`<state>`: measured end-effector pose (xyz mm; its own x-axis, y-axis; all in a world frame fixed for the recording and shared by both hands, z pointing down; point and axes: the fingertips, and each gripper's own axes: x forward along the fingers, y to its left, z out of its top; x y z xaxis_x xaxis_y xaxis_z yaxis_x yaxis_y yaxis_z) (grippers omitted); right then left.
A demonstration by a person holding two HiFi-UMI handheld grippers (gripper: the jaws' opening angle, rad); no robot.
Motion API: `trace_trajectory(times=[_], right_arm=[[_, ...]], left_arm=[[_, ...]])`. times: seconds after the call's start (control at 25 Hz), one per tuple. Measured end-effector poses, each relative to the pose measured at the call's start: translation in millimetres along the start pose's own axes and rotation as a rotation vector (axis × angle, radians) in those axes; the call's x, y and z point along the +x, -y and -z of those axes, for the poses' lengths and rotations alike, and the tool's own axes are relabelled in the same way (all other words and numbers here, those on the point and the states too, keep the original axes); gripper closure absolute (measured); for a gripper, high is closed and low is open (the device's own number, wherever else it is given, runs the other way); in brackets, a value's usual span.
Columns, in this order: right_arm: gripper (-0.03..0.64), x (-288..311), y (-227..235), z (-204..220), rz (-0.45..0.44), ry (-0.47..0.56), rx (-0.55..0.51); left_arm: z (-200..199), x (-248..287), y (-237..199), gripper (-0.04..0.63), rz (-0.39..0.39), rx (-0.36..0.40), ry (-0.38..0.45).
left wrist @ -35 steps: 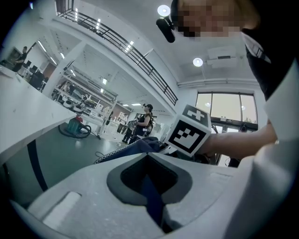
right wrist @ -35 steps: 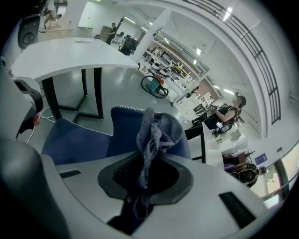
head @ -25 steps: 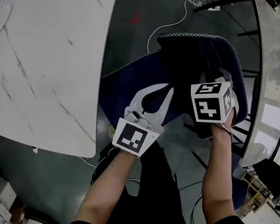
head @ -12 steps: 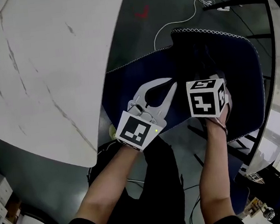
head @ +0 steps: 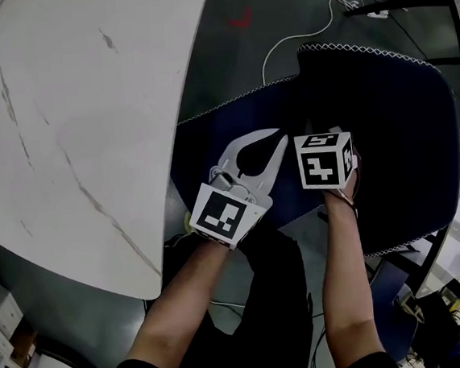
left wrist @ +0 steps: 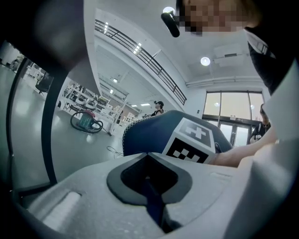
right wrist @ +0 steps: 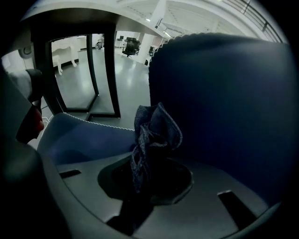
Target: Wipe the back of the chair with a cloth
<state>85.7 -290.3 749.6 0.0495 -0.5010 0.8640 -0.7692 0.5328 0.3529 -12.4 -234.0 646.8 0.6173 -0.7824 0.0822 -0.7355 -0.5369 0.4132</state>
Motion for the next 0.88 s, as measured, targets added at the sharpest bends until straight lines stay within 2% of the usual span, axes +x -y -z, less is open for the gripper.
trace_trajectory(times=[0.2, 0.4, 0.64, 0.88], right_arm=[[0.54, 24, -17, 11, -0.055, -0.004, 0.028], [0.54, 42, -37, 41, -0.136, -0.079, 0.086], [0.541, 27, -16, 56, -0.028, -0.093, 0.096], [0.541, -17, 8, 55, 0.004, -0.076, 0.175]], left_arm=[[16, 2, -11, 0.588, -0.008, -0.002, -0.007], [24, 3, -13, 0.588, -0.008, -0.012, -0.012], [25, 1, -2, 0.588, -0.002, -0.026, -0.02], [10, -1, 22, 0.588, -0.002, -0.042, -0.032]])
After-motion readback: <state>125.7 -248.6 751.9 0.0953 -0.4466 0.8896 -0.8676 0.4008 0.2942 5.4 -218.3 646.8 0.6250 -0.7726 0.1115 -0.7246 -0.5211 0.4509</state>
